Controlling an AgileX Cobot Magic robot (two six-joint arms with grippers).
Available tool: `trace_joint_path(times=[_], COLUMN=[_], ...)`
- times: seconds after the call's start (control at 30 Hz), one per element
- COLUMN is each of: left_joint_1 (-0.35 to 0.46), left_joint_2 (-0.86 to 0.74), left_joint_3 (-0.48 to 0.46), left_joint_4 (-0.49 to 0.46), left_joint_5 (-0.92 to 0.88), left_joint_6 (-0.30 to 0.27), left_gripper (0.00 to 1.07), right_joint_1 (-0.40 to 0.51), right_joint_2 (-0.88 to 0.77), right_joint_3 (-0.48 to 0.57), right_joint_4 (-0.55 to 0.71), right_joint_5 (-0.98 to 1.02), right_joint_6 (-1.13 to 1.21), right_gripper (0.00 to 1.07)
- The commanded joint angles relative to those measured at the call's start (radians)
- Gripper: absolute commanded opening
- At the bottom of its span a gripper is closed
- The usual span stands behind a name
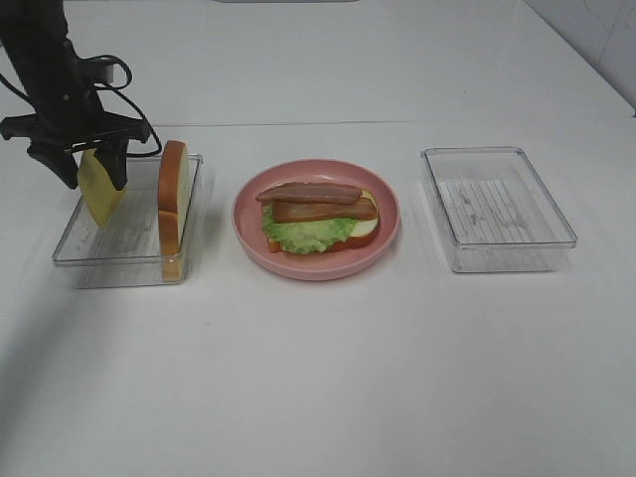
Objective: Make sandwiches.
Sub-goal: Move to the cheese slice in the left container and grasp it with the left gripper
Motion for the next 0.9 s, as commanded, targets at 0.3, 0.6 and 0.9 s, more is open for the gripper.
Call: trace_joint_path(times=[0.3,0.6,0.9], left_joint_1=[0.0,0.0,0.0], left_joint_2=[-0.002,-0.004,-0.004], left_joint_3=[-0.019,-0.019,-0.019], left_joint_4=[0.002,0.036,0.058], left_joint_5=[0.097,0.097,0.097], left_joint_6=[0.0,-0.006,-0.018], left_gripper=[0.56,0.47,0.32], right_joint_1=[0.0,0.0,0.0], right_joint_2=[-0.032,-0.032,-0.032], right_joint_3=[0.005,0.005,0.005], right_joint_4=[0.0,0.0,0.0], right_joint_5=[-0.008,-0.008,-0.008], right_joint_6=[-0.017,-0.017,-0.017], right_gripper=[0.75,0.75,0.75])
